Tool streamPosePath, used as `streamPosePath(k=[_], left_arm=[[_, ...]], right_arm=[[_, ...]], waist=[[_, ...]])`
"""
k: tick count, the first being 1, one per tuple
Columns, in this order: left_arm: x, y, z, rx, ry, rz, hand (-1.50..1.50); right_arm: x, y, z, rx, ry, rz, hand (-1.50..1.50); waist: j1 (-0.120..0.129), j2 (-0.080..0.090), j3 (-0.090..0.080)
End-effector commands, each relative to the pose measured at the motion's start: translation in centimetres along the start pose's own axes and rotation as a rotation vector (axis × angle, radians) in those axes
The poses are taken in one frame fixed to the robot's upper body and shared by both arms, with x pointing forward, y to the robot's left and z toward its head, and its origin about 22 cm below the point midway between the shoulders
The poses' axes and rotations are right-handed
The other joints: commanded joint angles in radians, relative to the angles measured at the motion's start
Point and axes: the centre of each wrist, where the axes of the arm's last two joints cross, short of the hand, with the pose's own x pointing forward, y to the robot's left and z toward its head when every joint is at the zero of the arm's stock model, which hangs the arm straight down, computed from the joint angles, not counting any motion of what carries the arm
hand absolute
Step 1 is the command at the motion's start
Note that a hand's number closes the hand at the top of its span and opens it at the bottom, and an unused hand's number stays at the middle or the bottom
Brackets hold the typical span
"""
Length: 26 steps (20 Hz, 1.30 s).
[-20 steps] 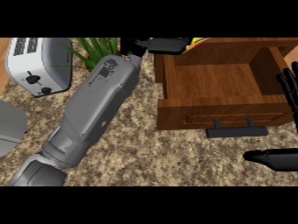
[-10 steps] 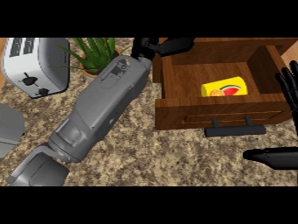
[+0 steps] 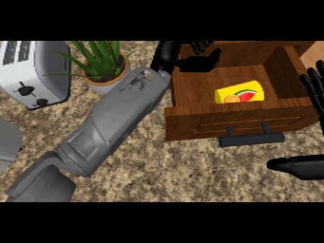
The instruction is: Pick up the cup, place it into the drawer and close the drawer
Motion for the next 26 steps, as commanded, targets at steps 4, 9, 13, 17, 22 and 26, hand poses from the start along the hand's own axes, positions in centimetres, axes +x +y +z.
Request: streamPosePath(k=[4, 9, 13, 17, 22, 26], left_arm=[[-1.0, -0.9, 0.7, -0.056, 0.033, -0.147, -1.5], [-1.1, -1.5, 1.2, 0.023, 0.024, -0.119, -1.5], [-0.4, -1.8, 1.2, 0.023, -0.068, -0.059, -1.5], [0.1, -1.7, 1.0, 0.044, -0.139, 0.02, -1.5], [2.4, -2.3, 0.4, 0.061, -0.122, 0.065, -1.5], [1.9, -0.2, 0.3, 0.086, -0.095, 0.11, -1.5]], right_arm=[[-1.1, -0.4, 0.0, 0.0, -0.018, 0.01, -1.5], [0.3, 0.7, -0.2, 0.024, -0.025, 0.004, -1.5], [0.2, 0.3, 0.0, 0.068, -0.035, -0.182, -1.5], [1.4, 0.5, -0.8, 0.136, -0.066, -0.173, 1.5], [2.4, -1.5, 1.1, 0.257, -0.017, 0.026, 1.5], [3.3, 0.0, 1.5, 0.319, 0.006, 0.092, 1.5]], waist=[[-0.003, 0.004, 0.001], [-0.016, 0.004, 0.0], [0.007, -0.004, -0.001], [0.019, -0.002, -0.001], [0.059, -0.015, -0.001], [0.069, -0.016, -0.002]])
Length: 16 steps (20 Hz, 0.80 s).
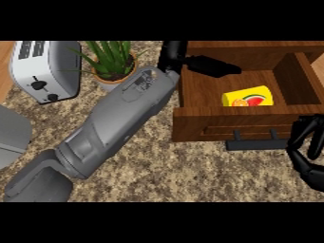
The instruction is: Pick up the cup, place it into the drawer and close the drawer
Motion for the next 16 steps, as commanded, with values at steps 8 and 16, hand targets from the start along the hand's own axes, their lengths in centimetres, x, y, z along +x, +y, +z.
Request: streamPosePath(k=[8, 16], left_arm=[[1.6, 7.5, 0.4, 0.074, 0.017, 0.061, -1.5], [0.9, 13.2, 4.9, 0.126, 0.015, 0.096, -1.5]], right_arm=[[0.6, 2.5, 1.7, 0.038, 0.117, 0.261, 1.5], [-2.2, 4.5, -1.8, 0.066, 0.161, 0.411, 1.5]], waist=[[0.037, -0.009, 0.0], [0.049, -0.007, 0.0]])
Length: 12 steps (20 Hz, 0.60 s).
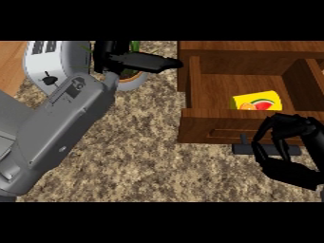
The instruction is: Pick up the cup, place it into the drawer and close the drawer
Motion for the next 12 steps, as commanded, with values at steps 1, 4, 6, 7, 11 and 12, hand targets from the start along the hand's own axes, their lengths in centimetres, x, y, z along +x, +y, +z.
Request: streamPosePath(k=[1, 4, 6, 7, 11, 12], left_arm=[[-0.3, 3.7, 2.7, 0.024, 0.002, 0.009, -1.5], [-0.2, 5.7, 3.3, 0.028, 0.002, 0.017, -1.5], [1.4, 7.0, 2.5, 0.036, 0.002, 0.017, -1.5], [-0.8, 6.9, 4.6, 0.025, 0.02, 0.041, -1.5], [-1.0, 9.7, 6.8, 0.038, 0.016, 0.015, -1.5], [-1.1, 9.2, 5.9, 0.048, 0.019, 0.011, -1.5]], right_arm=[[-0.9, 2.1, -0.9, 0.037, 0.007, 0.106, 1.5], [-1.9, 3.8, -2.5, 0.111, 0.026, 0.261, 1.5], [-2.7, 4.8, -3.1, 0.153, 0.05, 0.359, 1.5], [-3.3, 4.9, -4.1, 0.168, 0.06, 0.38, 1.5], [-6.8, 6.6, -4.2, 0.213, 0.072, 0.496, 1.5], [-6.9, 8.6, -5.4, 0.229, 0.053, 0.531, 1.5]], waist=[[0.007, 0.0, 0.0], [0.022, 0.003, 0.0], [0.019, 0.005, 0.0], [0.022, 0.007, 0.0], [0.019, 0.006, 0.001], [0.012, 0.01, 0.001]])
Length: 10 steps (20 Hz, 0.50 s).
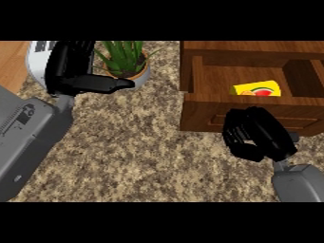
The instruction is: Pick up the cup, place it into the drawer and close the drawer
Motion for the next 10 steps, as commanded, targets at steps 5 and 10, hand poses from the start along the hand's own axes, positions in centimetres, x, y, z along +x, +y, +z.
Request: streamPosePath(k=[5, 10], left_arm=[[0.9, 5.6, 2.6, 0.025, -0.005, 0.001, -1.5], [-0.2, 8.3, 4.6, 0.01, 0.0, 0.013, -1.5]], right_arm=[[-2.3, 5.3, -5.6, 0.081, 0.027, 0.147, 1.5], [-5.7, 5.2, -8.0, 0.064, 0.054, 0.115, 1.5]], waist=[[-0.004, 0.004, 0.001], [-0.002, 0.01, 0.001]])
